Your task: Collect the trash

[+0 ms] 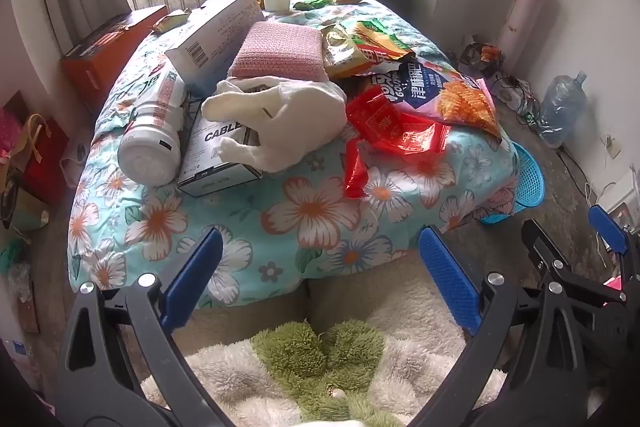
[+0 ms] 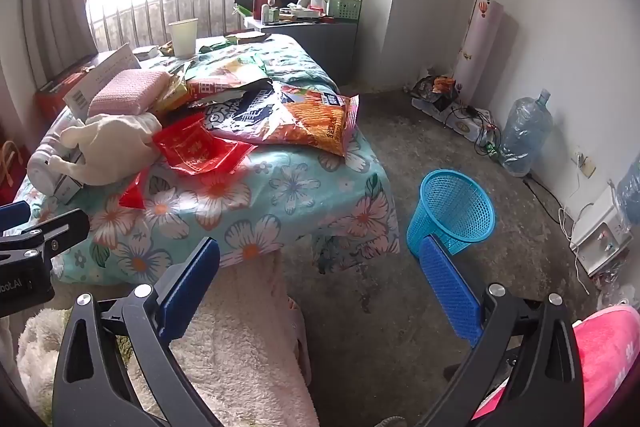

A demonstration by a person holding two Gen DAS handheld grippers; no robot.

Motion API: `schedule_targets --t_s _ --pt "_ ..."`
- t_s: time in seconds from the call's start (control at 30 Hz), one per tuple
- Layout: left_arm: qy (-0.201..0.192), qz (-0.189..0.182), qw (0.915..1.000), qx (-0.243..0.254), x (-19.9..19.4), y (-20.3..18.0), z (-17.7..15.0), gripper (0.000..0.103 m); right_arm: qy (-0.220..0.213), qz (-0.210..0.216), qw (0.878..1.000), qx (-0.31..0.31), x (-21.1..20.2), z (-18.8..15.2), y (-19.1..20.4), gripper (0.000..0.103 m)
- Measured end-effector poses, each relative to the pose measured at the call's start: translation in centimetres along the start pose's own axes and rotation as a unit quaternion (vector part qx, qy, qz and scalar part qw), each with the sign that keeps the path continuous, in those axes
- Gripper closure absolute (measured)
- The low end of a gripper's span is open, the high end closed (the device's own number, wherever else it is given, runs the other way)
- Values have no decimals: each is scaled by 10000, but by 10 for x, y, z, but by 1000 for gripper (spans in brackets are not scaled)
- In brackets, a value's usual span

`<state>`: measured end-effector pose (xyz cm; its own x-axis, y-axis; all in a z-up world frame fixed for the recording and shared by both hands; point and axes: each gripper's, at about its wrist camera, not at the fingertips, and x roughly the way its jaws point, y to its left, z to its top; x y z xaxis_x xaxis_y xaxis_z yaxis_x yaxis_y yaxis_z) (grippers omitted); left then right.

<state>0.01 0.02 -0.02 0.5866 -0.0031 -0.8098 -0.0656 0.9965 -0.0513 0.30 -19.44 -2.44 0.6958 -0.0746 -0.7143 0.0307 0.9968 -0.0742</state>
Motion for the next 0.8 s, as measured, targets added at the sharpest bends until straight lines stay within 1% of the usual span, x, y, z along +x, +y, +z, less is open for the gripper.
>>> schedule_targets --t_s 0.8 --pt "-16 19 10000 -5 -3 -3 1 8 -38 22 10000 -1 -5 3 -1 5"
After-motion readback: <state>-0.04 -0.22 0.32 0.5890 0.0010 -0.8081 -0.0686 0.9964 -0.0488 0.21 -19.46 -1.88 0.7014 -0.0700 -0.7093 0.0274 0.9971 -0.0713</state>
